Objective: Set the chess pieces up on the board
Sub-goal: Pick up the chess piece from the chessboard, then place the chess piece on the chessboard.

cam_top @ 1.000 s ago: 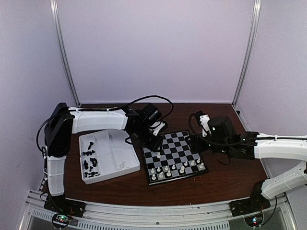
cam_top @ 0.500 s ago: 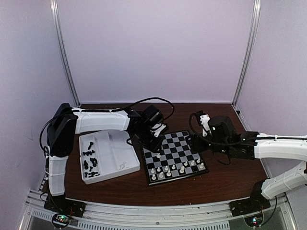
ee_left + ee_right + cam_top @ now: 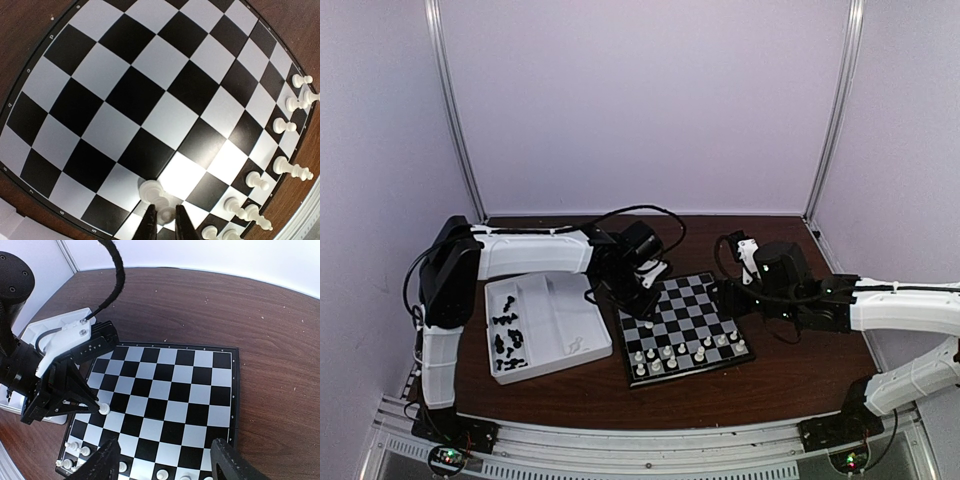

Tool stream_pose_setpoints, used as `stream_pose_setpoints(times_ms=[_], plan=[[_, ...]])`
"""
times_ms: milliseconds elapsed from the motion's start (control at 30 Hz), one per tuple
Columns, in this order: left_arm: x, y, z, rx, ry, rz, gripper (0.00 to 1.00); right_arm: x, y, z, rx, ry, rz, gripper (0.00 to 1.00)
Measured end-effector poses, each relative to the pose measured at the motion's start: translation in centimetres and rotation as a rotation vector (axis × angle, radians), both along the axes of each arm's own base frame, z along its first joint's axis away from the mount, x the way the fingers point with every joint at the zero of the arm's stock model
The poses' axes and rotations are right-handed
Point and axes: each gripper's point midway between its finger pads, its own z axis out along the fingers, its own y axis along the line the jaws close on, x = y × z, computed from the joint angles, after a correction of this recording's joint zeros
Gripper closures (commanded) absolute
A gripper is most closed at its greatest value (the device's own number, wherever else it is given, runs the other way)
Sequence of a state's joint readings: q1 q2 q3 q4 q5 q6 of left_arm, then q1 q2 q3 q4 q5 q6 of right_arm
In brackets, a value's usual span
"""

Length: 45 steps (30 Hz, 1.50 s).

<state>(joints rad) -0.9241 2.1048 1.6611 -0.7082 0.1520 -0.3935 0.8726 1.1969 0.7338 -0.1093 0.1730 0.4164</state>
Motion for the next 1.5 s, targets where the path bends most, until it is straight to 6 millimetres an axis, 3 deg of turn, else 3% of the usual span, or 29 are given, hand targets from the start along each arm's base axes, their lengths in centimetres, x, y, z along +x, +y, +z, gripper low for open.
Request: stream_pose_setpoints(times_ms=[333, 533, 867, 967, 1267, 1500], plan=[[-0.3, -0.6, 0.9, 0.013, -0.031, -0.016, 0.97, 0.1, -0.1, 0.0, 0.002, 0.001, -0.005, 0.35], [-2.2, -1.3, 1.7, 0.006, -0.017, -0.056, 0.97, 0.1, -0.1, 0.0, 0.003, 0.001, -0.006, 0.35], [-7.0, -2.9, 8.1, -0.117, -0.048, -0.138, 0.97, -0.1, -0.5, -0.5, 0.006, 0.011, -0.015, 0.35], [-8.0, -3.1, 9.0, -0.140, -0.044, -0.150, 0.97, -0.1, -0.6, -0.5, 0.010, 0.013, -0.018, 0.35], [-11.2, -4.6, 7.8, -0.137, -0.002, -0.211, 0.97, -0.3, -0.9, 0.3, 0.040, 0.004, -0.029, 0.35], [-11.7, -5.8, 5.2, -0.134, 0.038, -0.230, 0.97, -0.4, -1.8, 0.8, 0.062, -0.011, -0.061, 0.35]])
